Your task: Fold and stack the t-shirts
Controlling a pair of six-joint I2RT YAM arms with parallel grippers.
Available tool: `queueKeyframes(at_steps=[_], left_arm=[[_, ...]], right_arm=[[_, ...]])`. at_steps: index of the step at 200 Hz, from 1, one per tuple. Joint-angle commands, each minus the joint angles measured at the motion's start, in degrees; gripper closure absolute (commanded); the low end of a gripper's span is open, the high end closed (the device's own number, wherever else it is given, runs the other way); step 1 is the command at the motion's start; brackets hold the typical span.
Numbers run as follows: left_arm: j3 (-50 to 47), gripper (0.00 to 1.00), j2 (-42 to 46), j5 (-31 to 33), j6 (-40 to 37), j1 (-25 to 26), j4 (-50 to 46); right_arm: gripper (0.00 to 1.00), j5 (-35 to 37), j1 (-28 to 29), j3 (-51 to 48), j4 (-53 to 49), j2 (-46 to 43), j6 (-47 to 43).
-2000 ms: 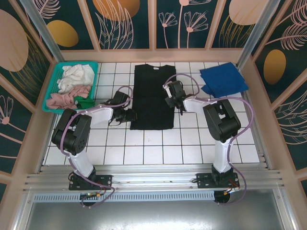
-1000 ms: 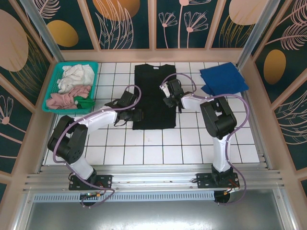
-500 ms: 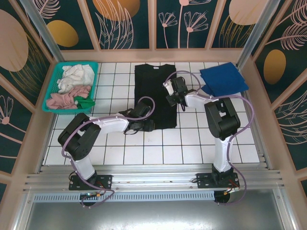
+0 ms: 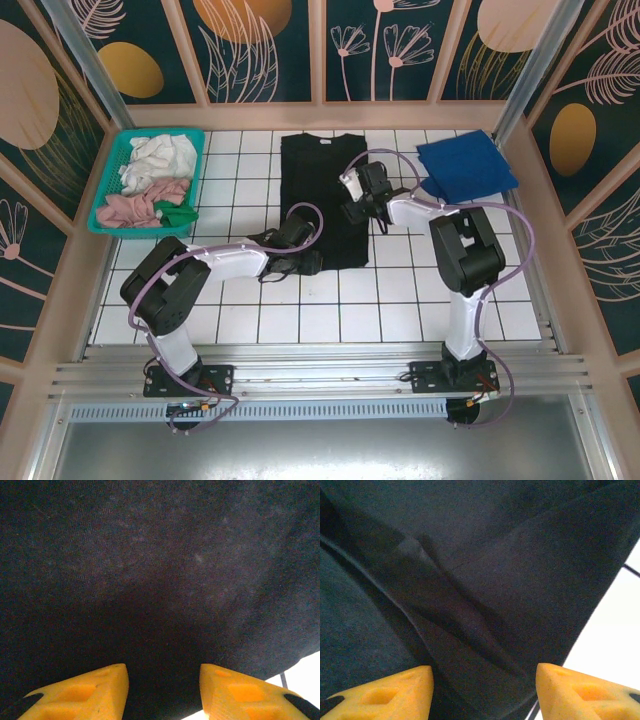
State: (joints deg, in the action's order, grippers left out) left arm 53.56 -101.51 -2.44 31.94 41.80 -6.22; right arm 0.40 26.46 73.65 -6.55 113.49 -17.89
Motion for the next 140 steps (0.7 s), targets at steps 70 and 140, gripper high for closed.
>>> queueKeyframes(at_steps=[70,140], left_arm=[[-5.69,0.59,-0.83,3.93,-1.97,-0.75,-5.82],[-5.66,0.61,-1.5,3.84,-3.46,-0.7,-6.52]], right_arm=[[0.78,8.07,-2.98,6.2,-2.11,4.15,-2.37],[0.89,6.58,-4.31,15.69,-13.62,4.87,-5.22]])
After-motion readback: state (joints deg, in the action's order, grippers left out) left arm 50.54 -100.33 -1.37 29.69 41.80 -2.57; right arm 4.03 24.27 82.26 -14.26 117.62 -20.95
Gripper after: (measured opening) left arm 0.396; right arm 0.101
